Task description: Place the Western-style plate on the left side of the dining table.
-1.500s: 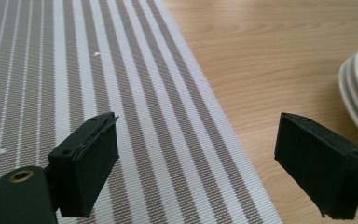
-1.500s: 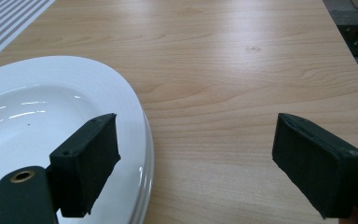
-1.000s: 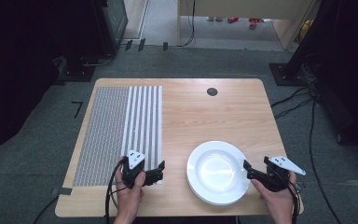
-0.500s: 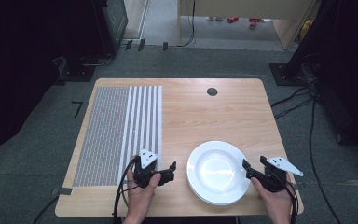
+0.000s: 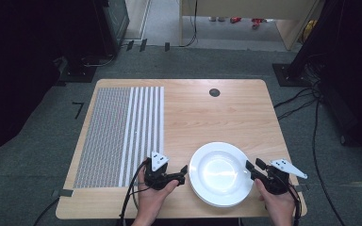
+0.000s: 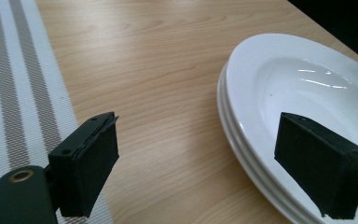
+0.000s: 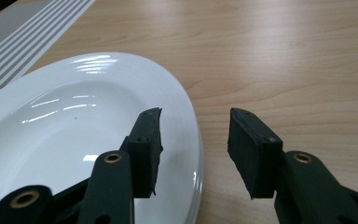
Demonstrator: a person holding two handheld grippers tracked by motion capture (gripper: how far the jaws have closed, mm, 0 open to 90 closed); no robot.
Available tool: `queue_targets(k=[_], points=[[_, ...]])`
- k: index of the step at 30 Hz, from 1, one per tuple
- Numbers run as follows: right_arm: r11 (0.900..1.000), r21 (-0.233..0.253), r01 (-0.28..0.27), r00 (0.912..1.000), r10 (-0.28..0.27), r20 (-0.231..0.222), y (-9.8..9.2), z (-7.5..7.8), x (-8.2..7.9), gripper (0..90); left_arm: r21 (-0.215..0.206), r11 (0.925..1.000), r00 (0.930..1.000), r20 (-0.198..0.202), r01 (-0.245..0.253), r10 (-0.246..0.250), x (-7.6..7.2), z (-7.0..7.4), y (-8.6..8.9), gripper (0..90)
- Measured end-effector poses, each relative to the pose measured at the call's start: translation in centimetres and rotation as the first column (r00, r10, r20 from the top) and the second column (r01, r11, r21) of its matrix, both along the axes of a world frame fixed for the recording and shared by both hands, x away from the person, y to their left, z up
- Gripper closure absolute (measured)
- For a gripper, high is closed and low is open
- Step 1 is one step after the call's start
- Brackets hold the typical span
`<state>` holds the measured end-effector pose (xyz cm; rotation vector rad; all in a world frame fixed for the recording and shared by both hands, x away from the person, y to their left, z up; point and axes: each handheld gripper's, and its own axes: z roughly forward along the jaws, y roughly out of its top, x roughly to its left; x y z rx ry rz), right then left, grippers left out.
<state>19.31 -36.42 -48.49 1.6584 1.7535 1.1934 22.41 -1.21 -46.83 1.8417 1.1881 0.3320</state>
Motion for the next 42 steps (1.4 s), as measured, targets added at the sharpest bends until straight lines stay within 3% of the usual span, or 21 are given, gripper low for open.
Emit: queue_targets(k=[8,13,14,16,26,27,32,34,35,36,39,42], points=[[0.999,0.038,-0.007,1.0,0.007,-0.004,-0.3,-0.4,0.1,66.2,-0.025,0.9982,0.9983,-0.02,0.054,-0.054,-0.4,-0.6,-2.0,15.0],[0.995,0.098,0.021,0.9998,-0.02,-0.009,-0.5,-0.6,-0.1,68.1,-0.029,0.998,0.9979,-0.03,0.057,-0.058,-0.5,-0.8,-2.6,23.7],[0.99,0.141,0.03,0.9995,-0.032,0.008,-0.5,-0.8,-0.2,70.7,-0.021,0.9983,0.9978,-0.036,0.055,-0.056,-0.6,-0.9,-2.8,25.6],[0.985,0.168,0.037,0.9993,-0.037,-0.006,-0.6,-0.9,-0.2,74.3,-0.03,0.9974,0.9969,-0.041,0.066,-0.067,-0.6,-1.1,-3.0,29.8],[0.983,0.182,0.04,0.9991,-0.037,-0.02,-0.6,-1.1,-0.2,80.6,-0.058,0.9939,0.9926,-0.071,0.094,-0.098,-0.7,-1.6,-3.7,45.4],[0.979,0.2,0.047,0.9988,-0.043,-0.023,-0.7,-1.2,-0.2,81.1,-0.057,0.9937,0.992,-0.076,0.096,-0.101,-0.7,-1.7,-3.7,47.9],[0.974,0.217,0.064,0.9978,-0.057,-0.035,-0.7,-1.2,-0.3,81.5,-0.066,0.9924,0.9895,-0.094,0.104,-0.11,-0.8,-2.3,-3.6,49.2],[0.97,0.233,0.069,0.9973,-0.061,-0.042,-0.8,-1.2,-0.4,82.0,-0.069,0.9924,0.9896,-0.095,0.102,-0.108,-0.8,-2.3,-3.6,48.8],[0.96,0.269,0.083,0.9958,-0.069,-0.059,-1.0,-1.2,-0.6,82.3,-0.066,0.9925,0.9897,-0.093,0.103,-0.109,-0.9,-2.3,-3.6,48.2],[0.96,0.269,0.083,0.9958,-0.069,-0.059,-1.0,-1.2,-0.6,82.3,-0.065,0.9927,0.9898,-0.094,0.102,-0.108,-0.9,-2.3,-3.7,48.2],[0.939,0.331,0.095,0.9945,-0.074,-0.074,-1.5,-1.5,-0.8,82.9,-0.067,0.9924,0.9894,-0.096,0.103,-0.109,-0.9,-2.3,-3.6,48.1],[0.939,0.333,0.092,0.9948,-0.073,-0.07,-1.5,-1.5,-0.8,82.9,-0.06,0.9927,0.9908,-0.08,0.105,-0.109,-1.0,-2.2,-3.6,51.1]])
